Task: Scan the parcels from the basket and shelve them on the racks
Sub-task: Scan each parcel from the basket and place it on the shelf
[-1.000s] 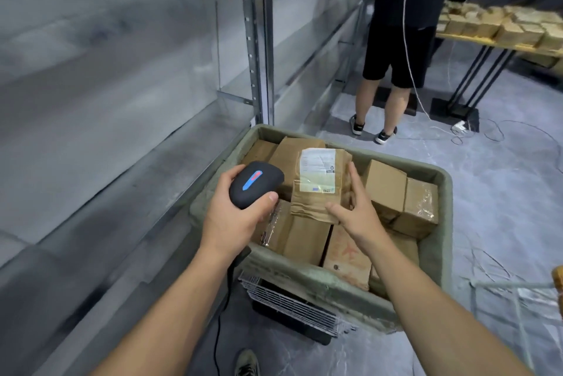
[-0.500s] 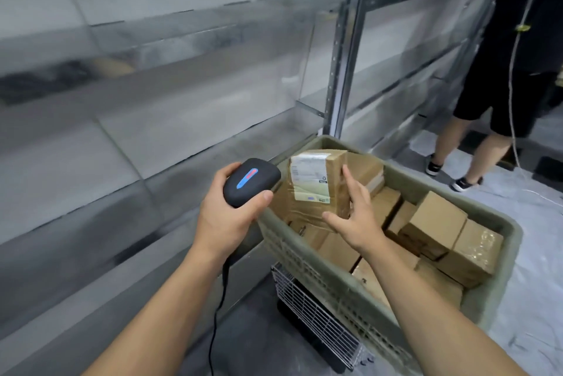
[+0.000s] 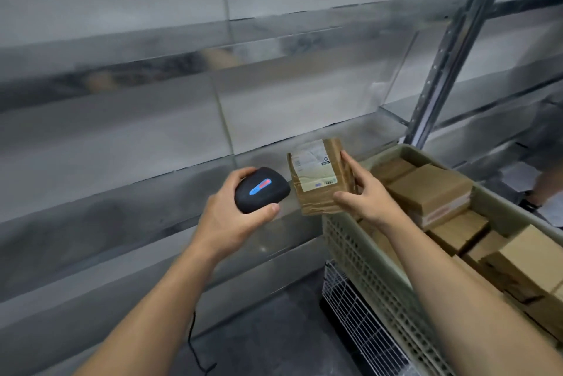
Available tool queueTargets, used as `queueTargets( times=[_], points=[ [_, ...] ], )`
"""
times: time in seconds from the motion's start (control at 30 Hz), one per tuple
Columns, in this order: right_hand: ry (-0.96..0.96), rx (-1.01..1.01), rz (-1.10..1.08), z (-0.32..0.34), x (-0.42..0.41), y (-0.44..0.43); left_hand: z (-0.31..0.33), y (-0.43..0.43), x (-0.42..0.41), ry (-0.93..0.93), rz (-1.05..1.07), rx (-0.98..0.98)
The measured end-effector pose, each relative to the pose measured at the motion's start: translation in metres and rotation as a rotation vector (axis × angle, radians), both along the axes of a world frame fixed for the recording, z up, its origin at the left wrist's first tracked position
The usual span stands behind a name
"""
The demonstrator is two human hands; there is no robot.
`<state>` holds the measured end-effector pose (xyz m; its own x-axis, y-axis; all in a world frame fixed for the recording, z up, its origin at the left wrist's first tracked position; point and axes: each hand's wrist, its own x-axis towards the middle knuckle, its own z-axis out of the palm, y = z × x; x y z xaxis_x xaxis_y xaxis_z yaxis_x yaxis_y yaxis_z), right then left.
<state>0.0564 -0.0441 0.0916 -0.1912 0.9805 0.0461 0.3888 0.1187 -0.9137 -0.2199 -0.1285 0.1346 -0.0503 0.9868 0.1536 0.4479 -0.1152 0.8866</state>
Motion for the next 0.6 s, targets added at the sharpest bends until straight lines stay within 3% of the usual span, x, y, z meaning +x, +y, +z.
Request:
queueTargets(
  times=[0.27, 0.6],
  points=[
    [-0.134, 0.023, 0.159, 0.049, -0.058, -0.006, 0.021, -0.042, -0.081, 0.147, -0.039, 0.013],
    [-0.186, 0.037, 0.203, 0.062, -0.13, -0.056, 0.029, -0.093, -0.16, 0.183, -0.066, 0.058]
  ],
)
